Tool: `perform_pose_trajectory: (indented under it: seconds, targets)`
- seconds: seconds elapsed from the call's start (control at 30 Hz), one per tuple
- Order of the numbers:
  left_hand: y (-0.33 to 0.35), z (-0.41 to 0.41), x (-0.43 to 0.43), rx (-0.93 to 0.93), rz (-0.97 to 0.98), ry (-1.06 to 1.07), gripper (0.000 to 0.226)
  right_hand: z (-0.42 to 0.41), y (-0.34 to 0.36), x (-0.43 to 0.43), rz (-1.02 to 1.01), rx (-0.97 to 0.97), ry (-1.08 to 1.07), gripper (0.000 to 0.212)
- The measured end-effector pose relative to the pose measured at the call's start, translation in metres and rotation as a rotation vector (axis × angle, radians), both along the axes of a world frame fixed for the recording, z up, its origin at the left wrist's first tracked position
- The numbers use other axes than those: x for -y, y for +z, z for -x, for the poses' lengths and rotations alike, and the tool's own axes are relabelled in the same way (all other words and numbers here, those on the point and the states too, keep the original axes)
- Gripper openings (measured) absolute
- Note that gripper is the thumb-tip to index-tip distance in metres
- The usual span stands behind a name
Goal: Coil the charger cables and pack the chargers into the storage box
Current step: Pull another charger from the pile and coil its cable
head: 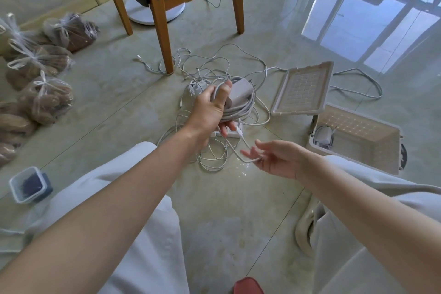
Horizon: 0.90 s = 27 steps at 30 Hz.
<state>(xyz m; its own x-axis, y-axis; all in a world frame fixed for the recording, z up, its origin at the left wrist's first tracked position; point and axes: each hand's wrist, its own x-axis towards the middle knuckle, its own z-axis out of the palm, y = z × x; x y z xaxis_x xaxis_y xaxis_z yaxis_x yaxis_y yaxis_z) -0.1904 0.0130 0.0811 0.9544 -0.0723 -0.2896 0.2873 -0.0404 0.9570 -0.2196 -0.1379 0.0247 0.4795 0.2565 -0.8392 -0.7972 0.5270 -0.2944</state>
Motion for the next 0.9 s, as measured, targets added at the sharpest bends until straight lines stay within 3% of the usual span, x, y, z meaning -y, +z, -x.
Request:
perform_pose_trajectory:
  seconds: [0.07, 0.13, 0.3, 0.57, 0.8, 0.9]
  targets:
    - [-0.003, 0.001, -0.001, -0.02, -0.024, 0.009, 0.03, -0.005, 0.001, 0.006, 0.091, 0.05, -0.082, 0.021]
    - [-0.007, 0.004, -0.004, -0.047, -0.059, 0.026, 0.029, -0.009, 0.002, 0.012, 0.286, 0.162, -0.068, 0.028]
    - [-0.014, 0.01, -0.006, -0.097, -0.089, 0.107, 0.027, -0.001, 0.009, 0.008, 0.575, 0.445, 0.181, 0.023]
    - [-0.016, 0.009, 0.0, -0.093, -0.022, 0.185, 0.032, 0.012, 0.011, -0.005, 0.59, 0.501, 0.271, 0.018]
    - [-0.017, 0.011, 0.005, -0.093, 0.002, 0.18, 0.029, 0.015, 0.019, -0.008, 0.287, 0.442, 0.204, 0.018]
    - [-0.017, 0.012, 0.006, -0.133, 0.047, 0.148, 0.036, 0.014, 0.022, -0.008, 0.396, 0.477, 0.243, 0.018]
